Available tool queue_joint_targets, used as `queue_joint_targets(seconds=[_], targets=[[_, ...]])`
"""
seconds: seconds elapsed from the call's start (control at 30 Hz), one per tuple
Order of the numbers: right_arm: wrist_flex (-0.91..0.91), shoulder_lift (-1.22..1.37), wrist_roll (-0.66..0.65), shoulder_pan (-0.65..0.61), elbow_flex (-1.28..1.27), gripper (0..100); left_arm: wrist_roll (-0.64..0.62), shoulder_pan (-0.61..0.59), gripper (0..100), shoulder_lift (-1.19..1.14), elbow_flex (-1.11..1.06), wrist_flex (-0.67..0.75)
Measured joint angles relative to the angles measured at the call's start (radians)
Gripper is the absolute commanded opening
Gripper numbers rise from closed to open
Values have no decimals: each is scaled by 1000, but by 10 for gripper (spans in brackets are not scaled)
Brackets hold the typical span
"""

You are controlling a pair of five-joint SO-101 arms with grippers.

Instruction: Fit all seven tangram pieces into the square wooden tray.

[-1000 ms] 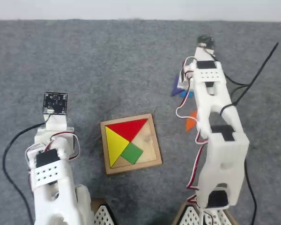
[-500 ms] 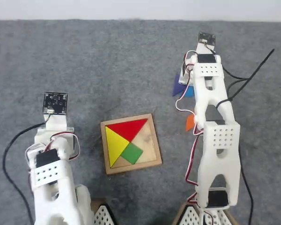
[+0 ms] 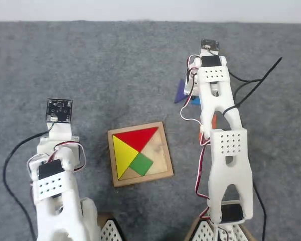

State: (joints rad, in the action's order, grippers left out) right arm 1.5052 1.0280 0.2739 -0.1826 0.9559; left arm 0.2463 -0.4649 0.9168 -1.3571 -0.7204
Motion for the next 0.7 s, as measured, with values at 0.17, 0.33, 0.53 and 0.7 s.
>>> queue_joint_targets(seconds=[0.17,0.33,0.53,0.7], targets=[[5,0,0,3,2,175,0,0,13,0,0,0],[54,0,-2,11,2,141,0,0,13,0,0,0],[92,14,-60,14,8,85,0,0,13,0,0,0],[101,20,-71,18,21,83,0,0,13,0,0,0]])
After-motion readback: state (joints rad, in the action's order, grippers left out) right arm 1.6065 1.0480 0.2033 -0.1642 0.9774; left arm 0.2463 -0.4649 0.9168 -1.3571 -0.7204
